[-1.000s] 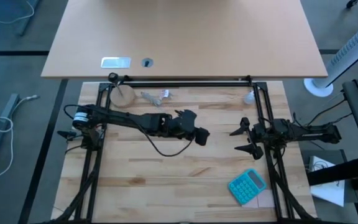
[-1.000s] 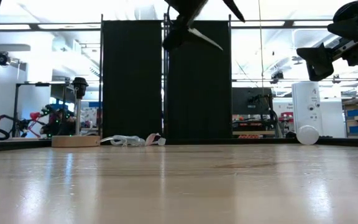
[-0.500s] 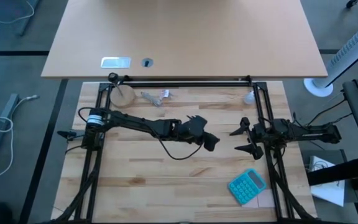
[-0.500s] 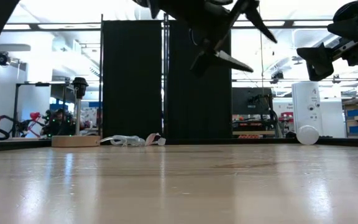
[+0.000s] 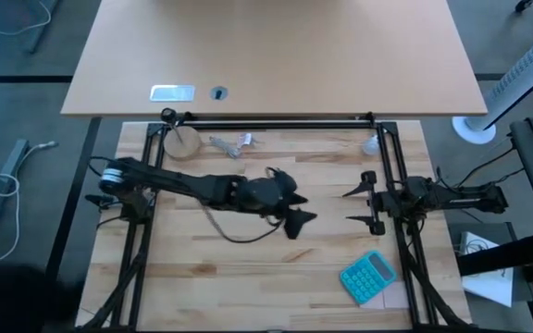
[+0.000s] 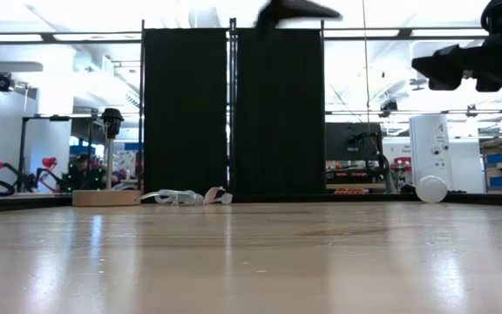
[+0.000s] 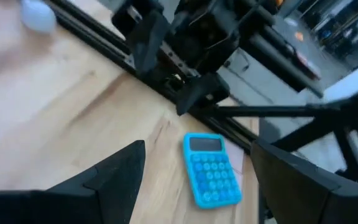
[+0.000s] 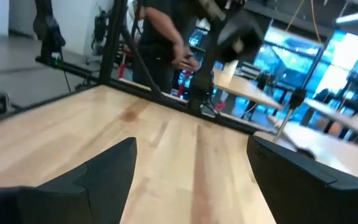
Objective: Screw lightbulb
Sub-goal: Move the lightbulb to the center of the table
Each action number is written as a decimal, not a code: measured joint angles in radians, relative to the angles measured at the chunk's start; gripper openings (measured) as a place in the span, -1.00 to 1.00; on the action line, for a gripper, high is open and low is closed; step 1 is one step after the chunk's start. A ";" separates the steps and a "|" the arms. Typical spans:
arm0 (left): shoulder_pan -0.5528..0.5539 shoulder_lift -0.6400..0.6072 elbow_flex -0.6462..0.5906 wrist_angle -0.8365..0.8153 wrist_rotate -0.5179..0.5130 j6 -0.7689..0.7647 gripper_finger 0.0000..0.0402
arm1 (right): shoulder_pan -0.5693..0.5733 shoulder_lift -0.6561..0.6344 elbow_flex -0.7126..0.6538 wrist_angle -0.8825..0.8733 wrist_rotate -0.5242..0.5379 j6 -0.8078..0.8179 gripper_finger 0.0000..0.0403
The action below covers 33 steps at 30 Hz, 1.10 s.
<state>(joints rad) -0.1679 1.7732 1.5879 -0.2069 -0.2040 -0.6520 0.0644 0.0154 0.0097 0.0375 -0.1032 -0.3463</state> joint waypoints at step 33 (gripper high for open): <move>0.196 -0.677 -0.468 0.203 -0.273 0.069 0.41 | -0.045 0.347 0.008 0.859 1.077 0.824 0.53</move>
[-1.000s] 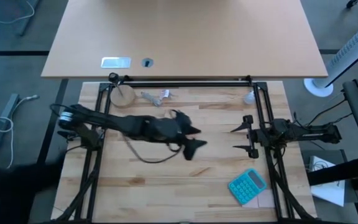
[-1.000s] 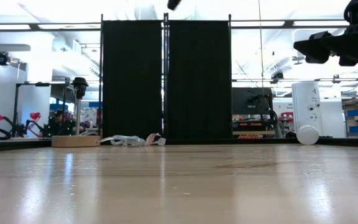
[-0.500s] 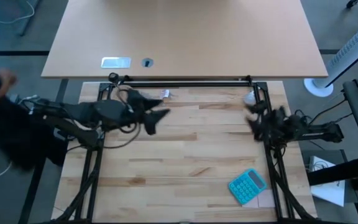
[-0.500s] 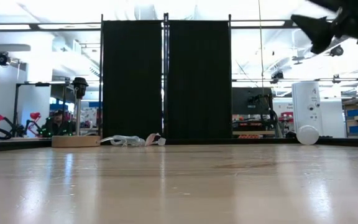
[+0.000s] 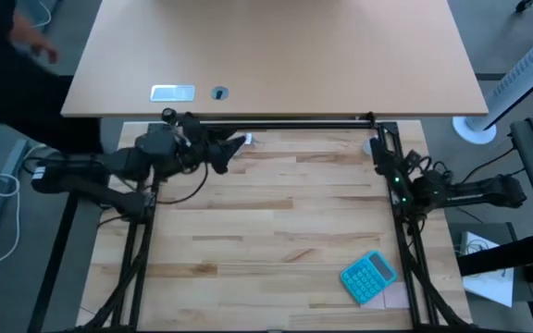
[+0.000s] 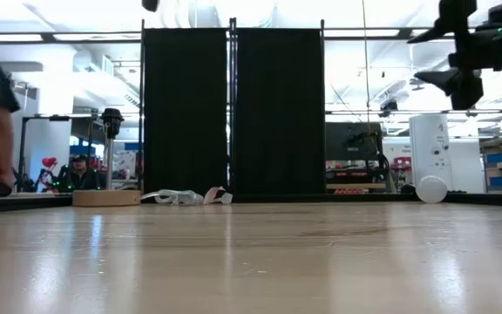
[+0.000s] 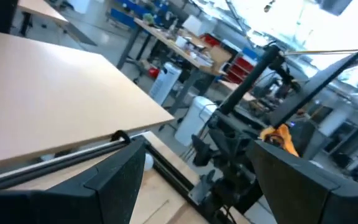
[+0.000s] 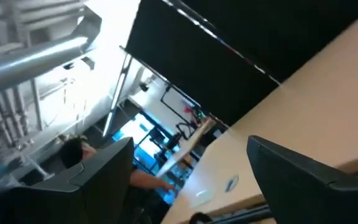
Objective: Screw lightbulb
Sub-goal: Move the lightbulb to the center of the table
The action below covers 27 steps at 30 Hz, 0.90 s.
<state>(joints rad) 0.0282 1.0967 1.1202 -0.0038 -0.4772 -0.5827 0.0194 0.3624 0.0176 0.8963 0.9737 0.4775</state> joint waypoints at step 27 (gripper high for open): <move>0.563 0.041 0.298 -0.810 -0.145 0.209 0.41 | -0.208 0.706 0.837 -0.347 0.590 -0.274 0.55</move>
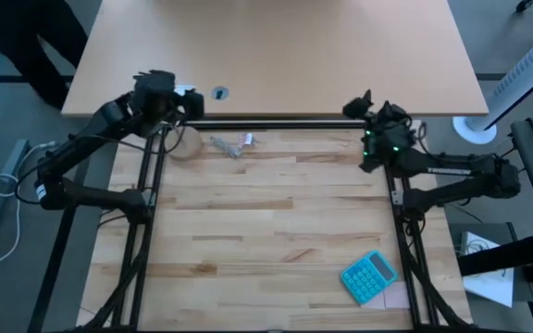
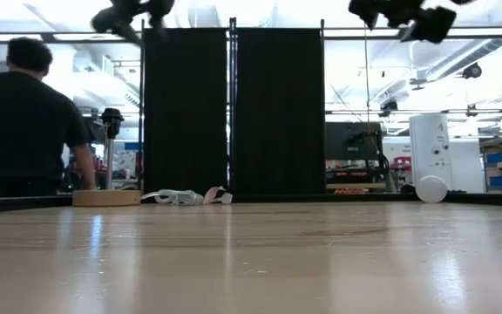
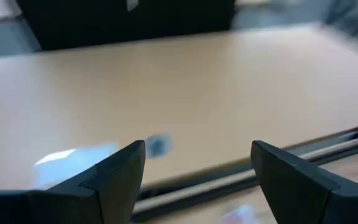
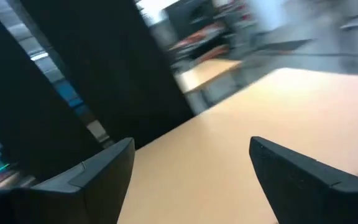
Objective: Screw lightbulb
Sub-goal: Move the lightbulb to the center of the table
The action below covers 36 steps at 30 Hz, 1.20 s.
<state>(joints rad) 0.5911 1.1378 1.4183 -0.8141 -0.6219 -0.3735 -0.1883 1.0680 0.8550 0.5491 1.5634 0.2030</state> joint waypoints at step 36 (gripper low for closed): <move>-0.056 -0.619 -0.837 0.205 -0.145 -0.278 0.41 | -0.110 0.608 0.763 -1.115 -1.181 0.116 0.54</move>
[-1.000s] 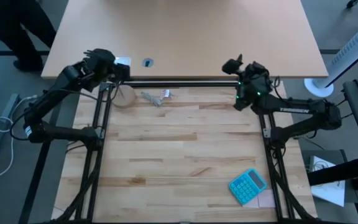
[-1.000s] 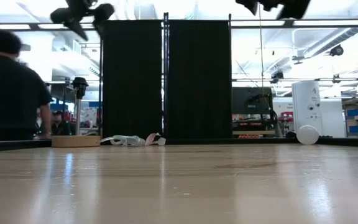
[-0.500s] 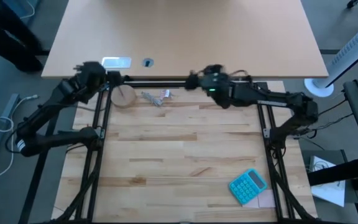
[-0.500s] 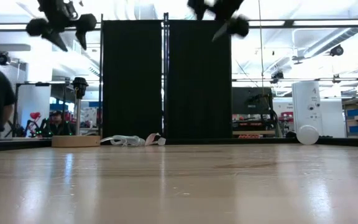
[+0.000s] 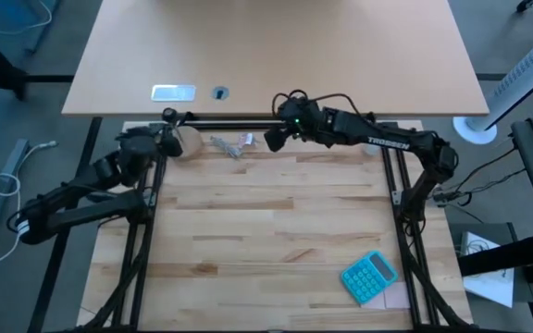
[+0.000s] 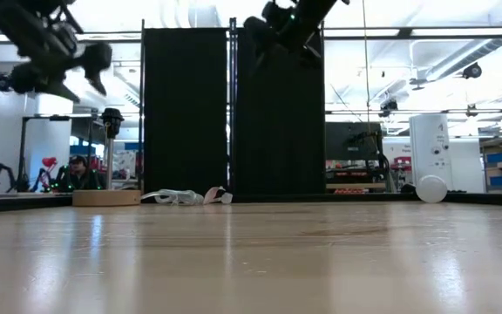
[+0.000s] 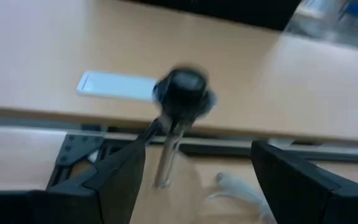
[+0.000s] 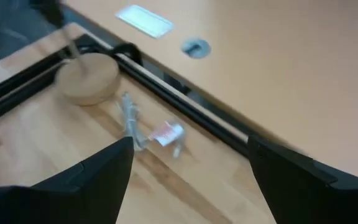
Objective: Screw lightbulb
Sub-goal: Move the lightbulb to the center of the table
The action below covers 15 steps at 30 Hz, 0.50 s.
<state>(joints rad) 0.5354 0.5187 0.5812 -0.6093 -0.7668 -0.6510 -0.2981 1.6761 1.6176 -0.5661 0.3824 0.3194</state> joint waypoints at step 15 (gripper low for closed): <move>-0.001 0.088 0.183 -0.184 0.048 0.054 0.41 | -0.322 0.079 -0.002 -0.573 -0.068 0.488 0.52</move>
<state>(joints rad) 0.5346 0.6071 0.7644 -0.7932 -0.7187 -0.5970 -0.6202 1.7547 1.6161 -1.1388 0.3142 0.8078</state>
